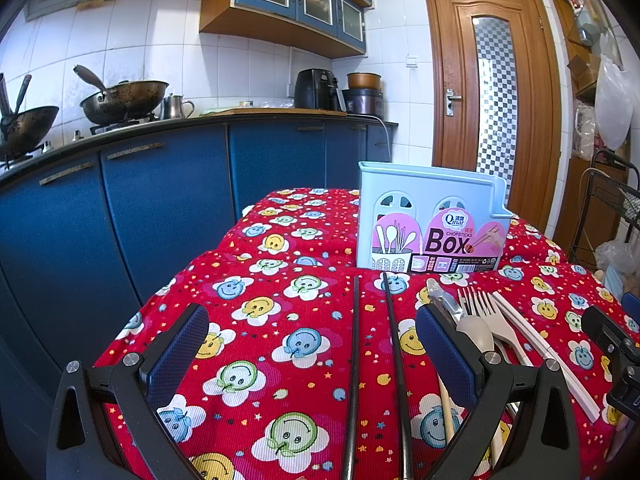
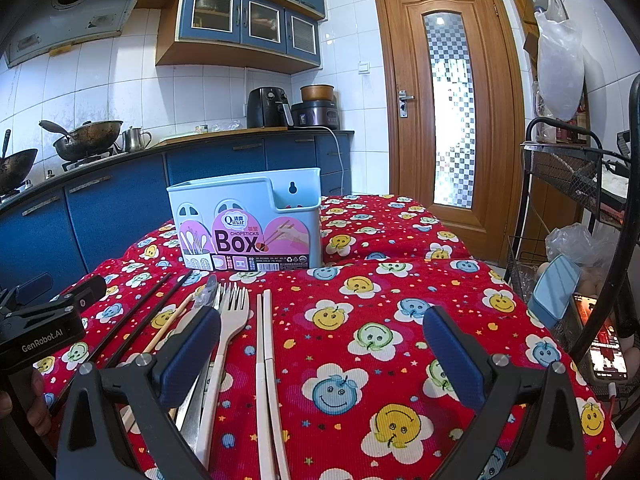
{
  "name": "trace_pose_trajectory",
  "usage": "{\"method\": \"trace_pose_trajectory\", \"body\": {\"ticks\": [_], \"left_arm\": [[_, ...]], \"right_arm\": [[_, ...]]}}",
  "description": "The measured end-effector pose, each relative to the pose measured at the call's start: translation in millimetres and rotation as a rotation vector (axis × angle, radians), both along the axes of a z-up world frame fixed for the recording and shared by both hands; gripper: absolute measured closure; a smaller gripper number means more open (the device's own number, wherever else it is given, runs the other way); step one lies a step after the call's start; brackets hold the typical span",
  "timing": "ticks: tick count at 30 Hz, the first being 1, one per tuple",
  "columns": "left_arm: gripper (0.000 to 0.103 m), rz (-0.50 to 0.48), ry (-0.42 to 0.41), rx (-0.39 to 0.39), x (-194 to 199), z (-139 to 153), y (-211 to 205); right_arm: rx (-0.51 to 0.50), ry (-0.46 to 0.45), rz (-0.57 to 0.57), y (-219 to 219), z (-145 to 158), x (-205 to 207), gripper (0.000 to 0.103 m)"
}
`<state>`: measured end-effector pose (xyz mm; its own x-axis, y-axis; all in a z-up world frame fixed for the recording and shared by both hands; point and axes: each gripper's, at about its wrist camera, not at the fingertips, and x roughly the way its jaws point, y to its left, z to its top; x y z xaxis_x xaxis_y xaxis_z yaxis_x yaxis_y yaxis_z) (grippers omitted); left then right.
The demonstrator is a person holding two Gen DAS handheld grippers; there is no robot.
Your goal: Organize utensils
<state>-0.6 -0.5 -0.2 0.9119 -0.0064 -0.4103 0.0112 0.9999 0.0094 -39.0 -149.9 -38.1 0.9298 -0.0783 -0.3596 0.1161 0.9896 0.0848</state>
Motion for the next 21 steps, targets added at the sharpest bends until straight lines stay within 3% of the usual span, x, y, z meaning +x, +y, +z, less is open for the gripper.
{"method": "trace_pose_trajectory", "body": {"ticks": [21], "left_arm": [[0.0,-0.005,-0.006,0.004,-1.1,0.9,-1.8]], "right_arm": [[0.019,0.007,-0.001,-1.5,0.5,0.5,0.0]]}}
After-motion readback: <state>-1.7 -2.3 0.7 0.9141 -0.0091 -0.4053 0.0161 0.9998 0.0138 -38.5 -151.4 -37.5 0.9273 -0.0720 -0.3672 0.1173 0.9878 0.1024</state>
